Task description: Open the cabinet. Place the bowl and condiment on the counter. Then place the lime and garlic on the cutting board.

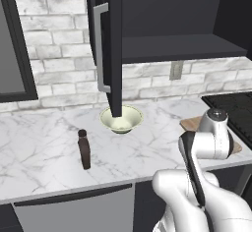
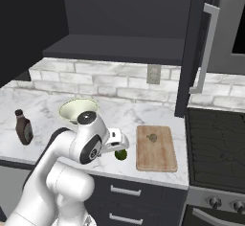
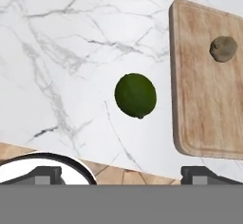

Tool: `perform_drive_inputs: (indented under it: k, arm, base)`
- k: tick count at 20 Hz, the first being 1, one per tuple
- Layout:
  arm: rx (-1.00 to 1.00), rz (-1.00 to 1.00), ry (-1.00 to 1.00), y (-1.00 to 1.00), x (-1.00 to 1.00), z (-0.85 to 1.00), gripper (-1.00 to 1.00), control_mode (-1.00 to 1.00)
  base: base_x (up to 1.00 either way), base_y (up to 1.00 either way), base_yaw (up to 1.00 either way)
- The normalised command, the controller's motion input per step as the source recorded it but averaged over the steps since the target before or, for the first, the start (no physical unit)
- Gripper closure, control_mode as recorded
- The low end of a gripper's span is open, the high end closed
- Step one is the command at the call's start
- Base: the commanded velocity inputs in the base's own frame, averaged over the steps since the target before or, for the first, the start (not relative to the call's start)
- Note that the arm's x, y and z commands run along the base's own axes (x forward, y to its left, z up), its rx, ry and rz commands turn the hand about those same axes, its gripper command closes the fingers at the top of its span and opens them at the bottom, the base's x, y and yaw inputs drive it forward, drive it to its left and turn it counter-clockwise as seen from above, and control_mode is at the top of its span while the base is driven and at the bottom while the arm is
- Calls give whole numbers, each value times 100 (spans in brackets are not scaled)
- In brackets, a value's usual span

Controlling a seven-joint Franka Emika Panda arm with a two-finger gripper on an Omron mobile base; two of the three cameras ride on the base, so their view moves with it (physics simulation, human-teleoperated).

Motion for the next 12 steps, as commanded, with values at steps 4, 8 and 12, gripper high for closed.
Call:
perform_drive_inputs:
  k: [4,8,12]
  arm:
    - [0,1,0,0,9,-3,-100,-100]
    - [0,0,0,0,7,-2,-100,-100]
    - [-2,0,0,0,2,-13,-100,-100]
  base:
    - [0,0,0]
    - [0,0,0]
    - [0,0,0]
